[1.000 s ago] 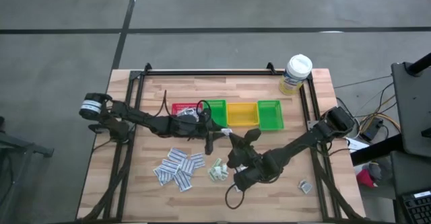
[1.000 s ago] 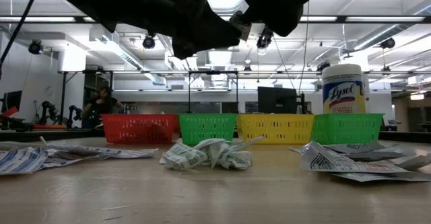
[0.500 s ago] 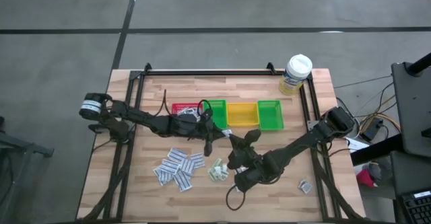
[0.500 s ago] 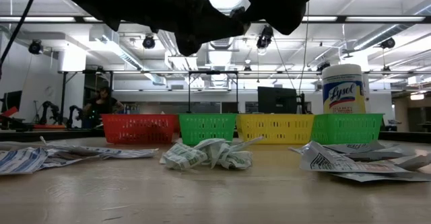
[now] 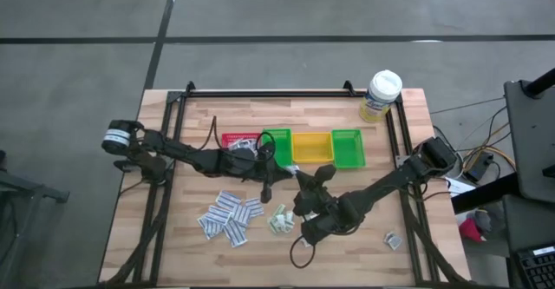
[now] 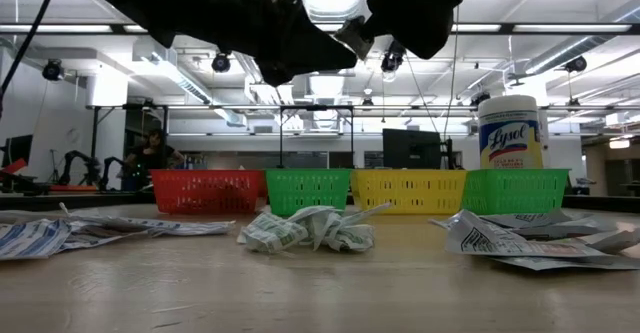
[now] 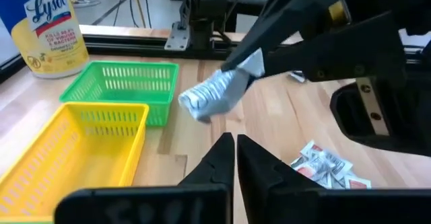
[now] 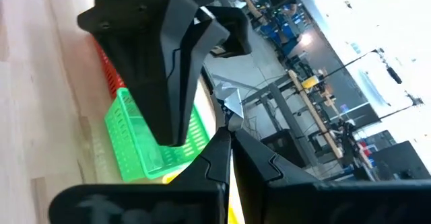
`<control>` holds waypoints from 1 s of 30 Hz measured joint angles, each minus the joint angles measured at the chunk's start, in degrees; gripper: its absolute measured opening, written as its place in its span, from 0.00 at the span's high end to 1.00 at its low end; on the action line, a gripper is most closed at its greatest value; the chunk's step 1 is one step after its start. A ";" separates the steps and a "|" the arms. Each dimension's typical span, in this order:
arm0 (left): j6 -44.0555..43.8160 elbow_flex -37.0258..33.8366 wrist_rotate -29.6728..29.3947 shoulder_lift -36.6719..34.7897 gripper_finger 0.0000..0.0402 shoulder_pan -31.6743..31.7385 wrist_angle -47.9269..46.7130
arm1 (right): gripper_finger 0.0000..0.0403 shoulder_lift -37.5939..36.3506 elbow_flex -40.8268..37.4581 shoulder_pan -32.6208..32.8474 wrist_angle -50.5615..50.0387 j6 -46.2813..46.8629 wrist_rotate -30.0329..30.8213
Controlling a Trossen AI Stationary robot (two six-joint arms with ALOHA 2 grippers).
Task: Pick & Place First Aid Supplies
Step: Put the alcohol pad into the red basket
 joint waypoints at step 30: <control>6.33 0.30 -0.25 -5.18 0.79 -0.11 -10.52 | 0.98 -0.14 1.59 -4.23 -3.75 3.86 -15.94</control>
